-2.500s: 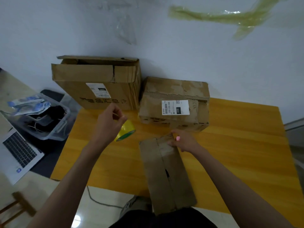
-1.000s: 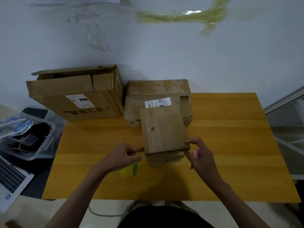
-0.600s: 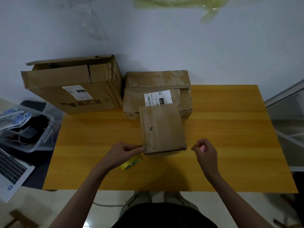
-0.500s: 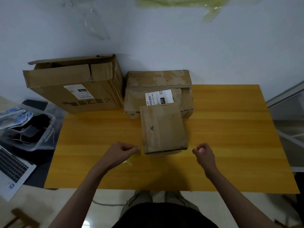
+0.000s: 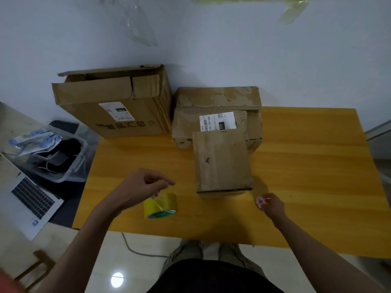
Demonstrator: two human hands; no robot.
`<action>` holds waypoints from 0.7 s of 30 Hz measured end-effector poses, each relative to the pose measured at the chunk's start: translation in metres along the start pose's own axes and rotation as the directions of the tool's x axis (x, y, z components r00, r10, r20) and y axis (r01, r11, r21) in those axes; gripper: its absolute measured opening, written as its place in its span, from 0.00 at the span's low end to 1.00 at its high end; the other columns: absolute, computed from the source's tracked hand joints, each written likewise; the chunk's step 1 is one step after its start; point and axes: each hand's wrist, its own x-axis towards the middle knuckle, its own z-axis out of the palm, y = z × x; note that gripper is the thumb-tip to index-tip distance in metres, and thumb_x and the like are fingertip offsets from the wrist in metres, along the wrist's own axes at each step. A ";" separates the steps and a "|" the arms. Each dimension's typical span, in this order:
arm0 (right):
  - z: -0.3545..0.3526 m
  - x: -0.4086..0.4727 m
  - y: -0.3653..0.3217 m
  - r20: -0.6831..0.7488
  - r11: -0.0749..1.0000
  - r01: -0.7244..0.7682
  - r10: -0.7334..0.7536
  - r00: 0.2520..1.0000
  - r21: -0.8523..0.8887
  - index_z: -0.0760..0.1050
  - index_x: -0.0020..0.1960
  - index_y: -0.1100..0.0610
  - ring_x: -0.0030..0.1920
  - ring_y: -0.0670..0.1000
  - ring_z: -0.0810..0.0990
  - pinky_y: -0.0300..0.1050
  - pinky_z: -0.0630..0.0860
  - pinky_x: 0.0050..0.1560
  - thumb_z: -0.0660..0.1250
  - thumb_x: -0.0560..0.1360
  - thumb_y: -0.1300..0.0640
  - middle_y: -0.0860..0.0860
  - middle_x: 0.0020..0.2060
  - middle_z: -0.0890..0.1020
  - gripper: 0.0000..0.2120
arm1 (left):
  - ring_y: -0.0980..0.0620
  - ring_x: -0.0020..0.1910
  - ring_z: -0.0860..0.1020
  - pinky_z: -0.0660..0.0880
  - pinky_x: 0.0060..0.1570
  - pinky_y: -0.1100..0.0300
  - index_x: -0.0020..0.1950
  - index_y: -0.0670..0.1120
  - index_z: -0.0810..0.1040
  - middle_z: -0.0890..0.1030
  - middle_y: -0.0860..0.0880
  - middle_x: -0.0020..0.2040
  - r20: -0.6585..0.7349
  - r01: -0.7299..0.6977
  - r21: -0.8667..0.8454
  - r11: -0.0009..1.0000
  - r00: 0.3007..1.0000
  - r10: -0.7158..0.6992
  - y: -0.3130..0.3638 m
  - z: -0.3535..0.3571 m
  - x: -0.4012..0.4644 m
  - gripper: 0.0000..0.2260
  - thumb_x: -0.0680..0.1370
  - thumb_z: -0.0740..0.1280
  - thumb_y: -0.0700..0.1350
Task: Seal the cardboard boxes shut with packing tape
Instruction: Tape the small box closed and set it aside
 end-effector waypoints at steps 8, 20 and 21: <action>-0.026 -0.029 -0.045 -0.450 0.918 0.333 -0.208 0.868 0.218 0.71 0.63 0.65 0.52 0.62 0.76 0.46 0.69 0.43 0.64 0.75 0.70 0.62 0.56 0.75 0.16 | 0.51 0.37 0.82 0.78 0.42 0.60 0.49 0.55 0.87 0.83 0.46 0.37 0.029 -0.202 -0.088 0.975 0.978 0.205 0.053 -0.027 -0.036 0.05 0.79 0.70 0.48; -0.031 -0.218 -0.171 0.002 0.399 0.740 -0.880 0.474 0.541 0.74 0.44 0.56 0.49 0.56 0.75 0.45 0.73 0.48 0.63 0.73 0.30 0.50 0.46 0.74 0.28 | 0.48 0.42 0.79 0.78 0.44 0.58 0.55 0.41 0.80 0.80 0.50 0.42 -0.054 -0.592 -0.287 0.753 0.795 0.605 0.144 -0.043 -0.028 0.16 0.70 0.77 0.43; -0.031 -0.218 -0.173 0.016 0.415 0.737 -0.876 0.482 0.533 0.75 0.45 0.57 0.50 0.54 0.75 0.42 0.72 0.48 0.61 0.72 0.26 0.50 0.48 0.74 0.32 | 0.47 0.41 0.78 0.78 0.43 0.58 0.54 0.41 0.80 0.79 0.49 0.42 -0.080 -0.598 -0.301 0.742 0.792 0.606 0.148 -0.040 -0.022 0.16 0.70 0.78 0.41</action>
